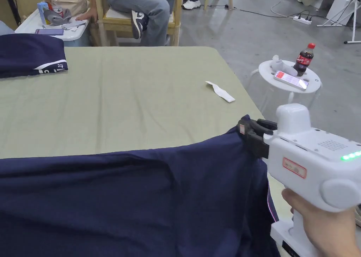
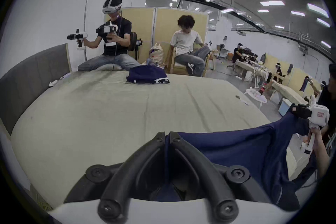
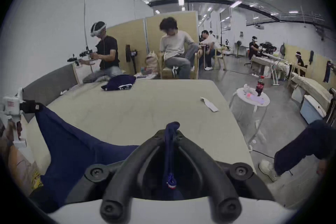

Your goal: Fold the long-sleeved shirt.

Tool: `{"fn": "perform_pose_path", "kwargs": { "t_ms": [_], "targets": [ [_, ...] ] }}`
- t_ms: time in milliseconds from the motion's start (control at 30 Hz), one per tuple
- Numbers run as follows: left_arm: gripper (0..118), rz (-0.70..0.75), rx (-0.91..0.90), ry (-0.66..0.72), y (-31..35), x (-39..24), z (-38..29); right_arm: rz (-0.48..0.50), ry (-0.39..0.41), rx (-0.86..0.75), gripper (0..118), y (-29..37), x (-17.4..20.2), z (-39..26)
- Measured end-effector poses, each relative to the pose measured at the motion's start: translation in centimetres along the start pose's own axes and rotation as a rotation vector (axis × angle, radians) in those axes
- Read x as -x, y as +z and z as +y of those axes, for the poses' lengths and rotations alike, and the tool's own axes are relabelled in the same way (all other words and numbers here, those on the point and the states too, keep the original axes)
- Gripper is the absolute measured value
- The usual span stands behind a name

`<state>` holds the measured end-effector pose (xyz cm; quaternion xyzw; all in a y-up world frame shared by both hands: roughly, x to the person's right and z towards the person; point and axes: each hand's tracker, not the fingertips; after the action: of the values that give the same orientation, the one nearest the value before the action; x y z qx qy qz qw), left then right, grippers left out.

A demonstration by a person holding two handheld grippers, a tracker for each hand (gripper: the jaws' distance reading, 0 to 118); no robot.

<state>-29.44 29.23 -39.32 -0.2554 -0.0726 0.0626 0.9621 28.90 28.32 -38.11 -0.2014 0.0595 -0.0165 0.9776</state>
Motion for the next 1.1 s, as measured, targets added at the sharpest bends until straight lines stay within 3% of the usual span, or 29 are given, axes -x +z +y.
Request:
{"fn": "perform_pose_path", "kwargs": {
  "t_ms": [233,300,400,433,467,500,567,600,633,667,733,833,933,967,1000,1033,1100],
  "targets": [
    [1,0.000,0.087,-0.011,9.0,0.1,-10.7,-0.022,-0.054,0.026,7,13.2,2.4,-8.7],
    [1,0.008,0.176,0.046,9.7,0.9,-14.9,-0.038,-0.081,0.097,7,16.3,3.4,-11.7],
    [1,0.086,0.268,0.019,10.1,0.7,-19.1,-0.029,-0.106,0.215,7,19.0,4.4,-15.7],
    [2,0.092,0.298,0.032,10.0,0.8,-20.5,-0.037,-0.114,0.244,8,19.3,4.8,-16.6],
    [3,0.096,0.337,0.045,9.4,0.9,-21.2,-0.044,-0.115,0.292,18,19.3,5.1,-17.6],
    [18,0.104,0.358,0.047,9.2,0.8,-21.8,-0.052,-0.101,0.359,43,19.2,5.4,-18.3],
    [64,0.090,0.355,0.072,10.0,-0.2,-21.5,-0.084,-0.095,0.410,73,19.1,5.2,-19.3],
    [72,0.085,0.343,0.117,10.7,-0.2,-21.2,-0.100,-0.115,0.384,73,19.4,5.2,-19.0],
    [72,0.070,0.319,0.154,11.4,-0.1,-20.7,-0.112,-0.143,0.357,75,19.9,5.1,-18.2],
    [83,0.036,0.263,0.195,11.7,1.4,-20.5,-0.105,-0.165,0.281,75,20.6,5.1,-16.9],
    [85,0.018,0.185,0.245,13.5,1.8,-18.2,-0.078,-0.167,0.141,79,21.7,5.2,-13.6],
    [83,-0.017,-0.008,0.209,17.5,-1.2,-13.0,-0.046,-0.082,-0.082,83,22.8,7.1,-8.0],
    [82,0.006,-0.115,0.150,19.7,-1.5,-9.6,0.004,-0.005,-0.200,83,22.5,10.0,-4.2],
    [79,0.010,-0.142,0.132,20.4,-1.8,-8.8,0.037,0.020,-0.210,81,22.1,11.4,-3.0],
    [68,-0.005,-0.168,0.101,21.2,-2.1,-8.0,0.080,0.053,-0.214,69,21.5,12.5,-2.5],
    [54,-0.003,-0.182,0.068,21.6,-2.5,-7.6,0.108,0.068,-0.217,51,20.7,13.5,-2.3],
    [21,0.074,-0.137,-0.009,22.5,-5.6,-5.7,0.119,0.101,-0.185,2,19.0,15.8,-2.3]
  ]
}}
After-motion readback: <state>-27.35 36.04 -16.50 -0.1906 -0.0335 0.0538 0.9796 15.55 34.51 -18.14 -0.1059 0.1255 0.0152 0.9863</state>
